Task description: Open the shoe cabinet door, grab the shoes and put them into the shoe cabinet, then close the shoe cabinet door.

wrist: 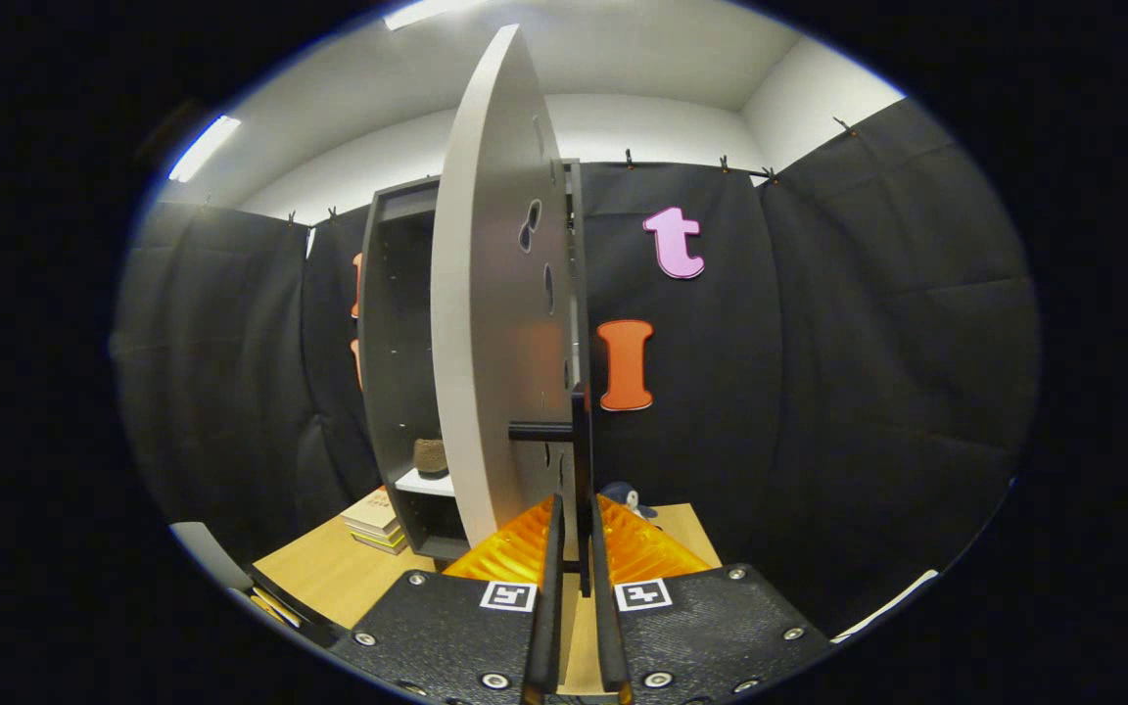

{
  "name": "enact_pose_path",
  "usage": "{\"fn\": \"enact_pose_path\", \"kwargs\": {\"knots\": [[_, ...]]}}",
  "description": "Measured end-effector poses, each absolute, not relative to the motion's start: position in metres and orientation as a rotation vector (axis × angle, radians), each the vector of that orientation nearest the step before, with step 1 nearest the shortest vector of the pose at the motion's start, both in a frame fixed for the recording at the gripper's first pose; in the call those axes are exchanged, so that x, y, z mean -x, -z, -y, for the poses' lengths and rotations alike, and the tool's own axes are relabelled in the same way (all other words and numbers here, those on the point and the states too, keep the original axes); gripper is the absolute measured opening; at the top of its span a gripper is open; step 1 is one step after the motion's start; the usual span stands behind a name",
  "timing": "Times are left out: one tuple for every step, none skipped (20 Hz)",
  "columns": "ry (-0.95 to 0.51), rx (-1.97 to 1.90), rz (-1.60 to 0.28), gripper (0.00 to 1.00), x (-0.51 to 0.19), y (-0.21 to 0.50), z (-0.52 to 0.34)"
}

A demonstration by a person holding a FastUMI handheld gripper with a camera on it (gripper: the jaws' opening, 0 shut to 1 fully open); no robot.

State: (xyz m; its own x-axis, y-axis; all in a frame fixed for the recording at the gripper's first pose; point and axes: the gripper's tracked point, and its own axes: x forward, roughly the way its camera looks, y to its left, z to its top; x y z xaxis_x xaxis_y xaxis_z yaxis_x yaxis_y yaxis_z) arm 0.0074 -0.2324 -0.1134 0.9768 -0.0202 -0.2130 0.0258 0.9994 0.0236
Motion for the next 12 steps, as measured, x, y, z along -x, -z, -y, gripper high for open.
{"fn": "enact_pose_path", "kwargs": {"knots": [[0.034, -0.031, -0.218, 0.12, -0.008, 0.114, 0.244], [0.031, -0.048, -0.216, 0.11, -0.006, 0.113, 0.250], [0.014, -0.068, -0.212, 0.09, -0.007, 0.110, 0.250], [-0.007, -0.078, -0.209, 0.09, -0.006, 0.108, 0.247], [-0.033, -0.076, -0.210, 0.09, -0.004, 0.108, 0.242], [-0.045, -0.063, -0.207, 0.10, -0.001, 0.107, 0.239], [-0.047, -0.051, -0.204, 0.11, 0.002, 0.105, 0.239], [-0.047, -0.048, -0.203, 0.12, 0.006, 0.103, 0.238], [-0.056, -0.055, -0.200, 0.12, 0.012, 0.102, 0.233], [-0.065, -0.061, -0.198, 0.12, 0.018, 0.098, 0.229], [-0.070, -0.057, -0.197, 0.11, 0.023, 0.096, 0.226], [-0.076, -0.051, -0.193, 0.12, 0.027, 0.092, 0.223]]}}
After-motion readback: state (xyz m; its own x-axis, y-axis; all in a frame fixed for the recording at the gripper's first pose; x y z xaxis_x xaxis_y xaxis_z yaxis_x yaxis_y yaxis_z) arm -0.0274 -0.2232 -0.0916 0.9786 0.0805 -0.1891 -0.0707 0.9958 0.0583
